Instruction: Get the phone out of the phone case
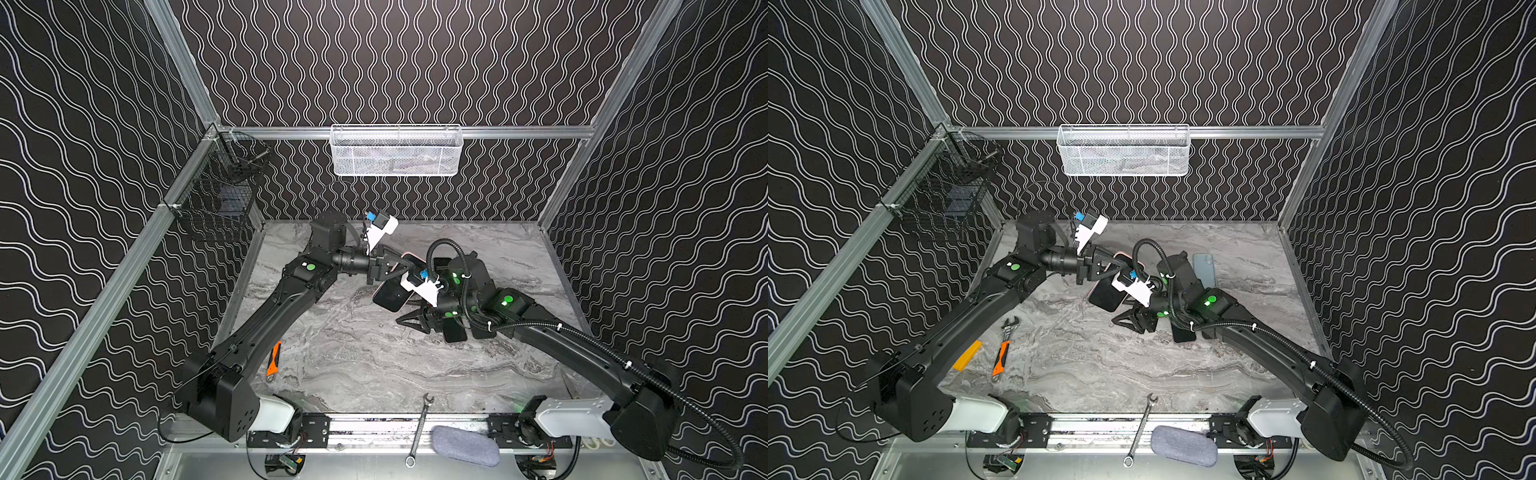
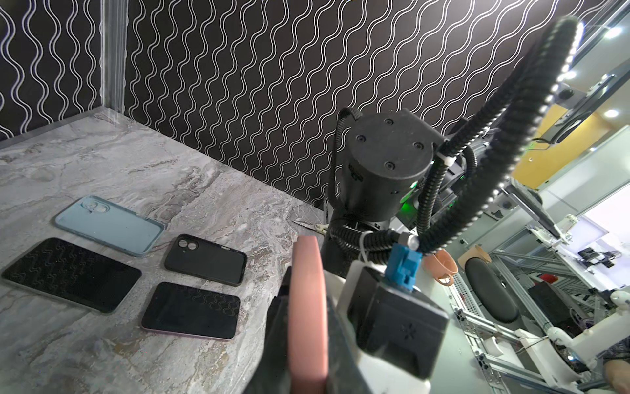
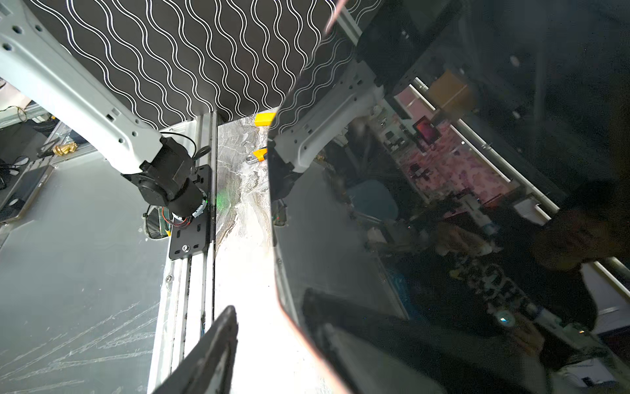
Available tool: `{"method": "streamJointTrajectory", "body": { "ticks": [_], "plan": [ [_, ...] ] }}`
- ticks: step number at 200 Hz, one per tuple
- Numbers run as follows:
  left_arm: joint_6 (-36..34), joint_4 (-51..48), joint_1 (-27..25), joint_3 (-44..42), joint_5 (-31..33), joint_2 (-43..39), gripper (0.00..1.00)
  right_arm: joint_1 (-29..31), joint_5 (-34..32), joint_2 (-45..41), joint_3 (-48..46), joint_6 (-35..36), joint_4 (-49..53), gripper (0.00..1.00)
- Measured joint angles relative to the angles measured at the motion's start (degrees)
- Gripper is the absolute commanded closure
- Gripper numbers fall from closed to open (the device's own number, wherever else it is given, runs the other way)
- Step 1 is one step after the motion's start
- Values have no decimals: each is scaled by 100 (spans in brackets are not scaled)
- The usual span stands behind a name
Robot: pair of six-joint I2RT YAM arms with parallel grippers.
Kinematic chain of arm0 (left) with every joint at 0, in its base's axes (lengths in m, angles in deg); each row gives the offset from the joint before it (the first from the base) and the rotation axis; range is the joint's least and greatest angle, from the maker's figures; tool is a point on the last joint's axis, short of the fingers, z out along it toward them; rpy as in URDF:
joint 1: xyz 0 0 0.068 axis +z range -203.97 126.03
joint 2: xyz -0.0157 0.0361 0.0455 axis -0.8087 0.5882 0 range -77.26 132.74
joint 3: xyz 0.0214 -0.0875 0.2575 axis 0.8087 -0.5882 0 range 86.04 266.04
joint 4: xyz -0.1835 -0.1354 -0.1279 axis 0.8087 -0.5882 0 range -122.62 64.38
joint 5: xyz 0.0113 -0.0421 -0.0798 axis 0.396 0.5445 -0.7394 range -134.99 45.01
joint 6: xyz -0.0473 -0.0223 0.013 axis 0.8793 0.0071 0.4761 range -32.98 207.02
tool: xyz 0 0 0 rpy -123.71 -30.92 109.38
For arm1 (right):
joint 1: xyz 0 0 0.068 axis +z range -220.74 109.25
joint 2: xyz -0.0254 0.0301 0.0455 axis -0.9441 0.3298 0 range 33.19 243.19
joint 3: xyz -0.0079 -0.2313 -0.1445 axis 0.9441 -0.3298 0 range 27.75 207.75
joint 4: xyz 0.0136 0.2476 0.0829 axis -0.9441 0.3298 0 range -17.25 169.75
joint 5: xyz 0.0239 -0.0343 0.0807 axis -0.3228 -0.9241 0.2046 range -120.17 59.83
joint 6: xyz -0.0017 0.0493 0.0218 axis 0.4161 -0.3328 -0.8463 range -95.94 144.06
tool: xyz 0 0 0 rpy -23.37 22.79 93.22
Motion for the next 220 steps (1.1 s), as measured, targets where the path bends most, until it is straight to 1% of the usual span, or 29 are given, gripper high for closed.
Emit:
{"method": "streamJointTrajectory", "body": {
  "ticks": [76, 90, 124, 144, 162, 183, 203, 210, 220],
  "plan": [
    [140, 170, -114, -9, 94, -11, 100, 2, 208, 20, 11, -2, -76, 56],
    [155, 177, -125, -9, 109, -11, 100, 2, 214, 20, 11, -2, -79, 61],
    [282, 186, -151, -9, 125, -2, 100, 4, 238, 17, 11, 2, -74, 70],
    [297, 240, -162, -9, 94, 26, 100, 2, 256, 11, 4, -4, -37, 80],
    [302, 348, -164, -11, 70, 55, 100, 0, 254, -2, -20, -98, 2, 84],
    [332, 420, -201, -26, 63, 79, 100, 2, 247, -50, -79, -118, 4, 86],
    [433, 433, -229, -35, 63, 90, 100, 4, 236, -98, -125, -146, 2, 87],
    [433, 435, -236, -37, 66, 90, 100, 4, 234, -109, -140, -151, -4, 85],
    [435, 448, -240, -44, 70, 90, 100, 4, 236, -111, -140, -151, -15, 77]
  ]
}}
